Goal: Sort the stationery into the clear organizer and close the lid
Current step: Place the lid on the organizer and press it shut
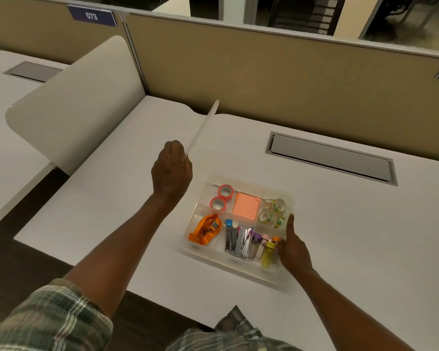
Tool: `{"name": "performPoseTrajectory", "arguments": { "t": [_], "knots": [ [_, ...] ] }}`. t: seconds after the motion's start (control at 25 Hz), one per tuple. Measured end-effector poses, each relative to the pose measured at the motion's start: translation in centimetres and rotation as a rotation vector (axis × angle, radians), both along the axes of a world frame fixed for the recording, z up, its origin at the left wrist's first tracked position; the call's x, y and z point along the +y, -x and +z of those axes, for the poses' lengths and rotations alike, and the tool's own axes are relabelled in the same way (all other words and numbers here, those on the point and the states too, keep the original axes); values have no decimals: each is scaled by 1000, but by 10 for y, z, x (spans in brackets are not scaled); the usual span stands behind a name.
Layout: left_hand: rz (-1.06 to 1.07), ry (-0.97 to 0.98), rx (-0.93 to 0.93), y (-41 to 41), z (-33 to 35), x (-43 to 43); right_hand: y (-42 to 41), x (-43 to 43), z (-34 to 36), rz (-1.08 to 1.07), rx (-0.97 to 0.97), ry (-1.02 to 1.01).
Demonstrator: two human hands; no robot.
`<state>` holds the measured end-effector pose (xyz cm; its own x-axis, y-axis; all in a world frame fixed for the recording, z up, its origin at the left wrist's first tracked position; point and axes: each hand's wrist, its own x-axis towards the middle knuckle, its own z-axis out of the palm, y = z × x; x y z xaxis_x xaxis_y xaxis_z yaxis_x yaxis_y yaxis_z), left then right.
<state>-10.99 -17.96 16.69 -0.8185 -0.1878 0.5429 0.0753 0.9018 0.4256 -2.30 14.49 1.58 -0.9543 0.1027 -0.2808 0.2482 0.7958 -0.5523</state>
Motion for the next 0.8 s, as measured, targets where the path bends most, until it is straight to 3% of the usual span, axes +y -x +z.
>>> {"name": "performPoseTrajectory", "arguments": {
  "t": [0.2,0.32,0.44,0.6,0.72,0.8],
  "knots": [
    [-80,-245,162,-28,41,57,-18,53,-2,-7,-53,-3],
    [-120,-513,181,-41,49,85,-28,78,6,-61,36,50],
    [-120,-787,-8,-55,33,101,-27,96,31,-286,80,224],
    [-122,-1079,-271,-72,-14,112,-21,108,76,-483,-15,771],
    [-84,-1112,-411,-80,-51,115,-35,110,72,-503,-15,695],
    [-34,-964,-466,-85,-74,112,-50,105,57,-512,20,594]
  ]
}}
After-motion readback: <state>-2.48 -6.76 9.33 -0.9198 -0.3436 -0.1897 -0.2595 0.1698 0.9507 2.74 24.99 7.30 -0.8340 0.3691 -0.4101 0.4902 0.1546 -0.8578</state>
